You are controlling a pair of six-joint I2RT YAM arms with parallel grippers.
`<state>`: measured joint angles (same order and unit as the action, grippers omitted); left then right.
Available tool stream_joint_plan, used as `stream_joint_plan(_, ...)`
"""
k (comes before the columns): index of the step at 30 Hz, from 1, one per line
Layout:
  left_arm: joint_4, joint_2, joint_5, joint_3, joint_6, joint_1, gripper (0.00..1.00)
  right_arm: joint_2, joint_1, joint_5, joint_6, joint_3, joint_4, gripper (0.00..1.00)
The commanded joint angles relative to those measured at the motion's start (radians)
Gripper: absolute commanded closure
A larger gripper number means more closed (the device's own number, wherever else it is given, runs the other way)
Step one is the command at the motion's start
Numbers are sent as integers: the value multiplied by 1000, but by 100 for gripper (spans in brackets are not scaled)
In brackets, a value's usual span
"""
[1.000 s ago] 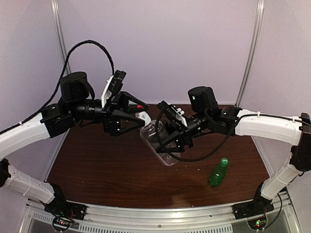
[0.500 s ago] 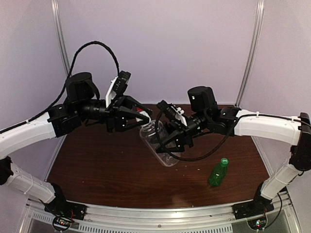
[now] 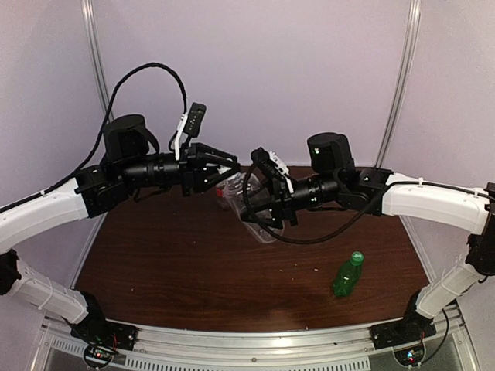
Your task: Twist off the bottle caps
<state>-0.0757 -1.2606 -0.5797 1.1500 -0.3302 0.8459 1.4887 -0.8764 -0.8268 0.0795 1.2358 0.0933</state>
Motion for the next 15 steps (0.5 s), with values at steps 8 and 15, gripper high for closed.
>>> stream_joint_plan(8, 58, -80, 418, 50, -253, 16, 73, -21, -20, 593, -4, -50, -142, 46)
stream_joint_plan(15, 63, -69, 405, 59, -188, 15, 53, -26, -27, 532, 19, -56, -108, 46)
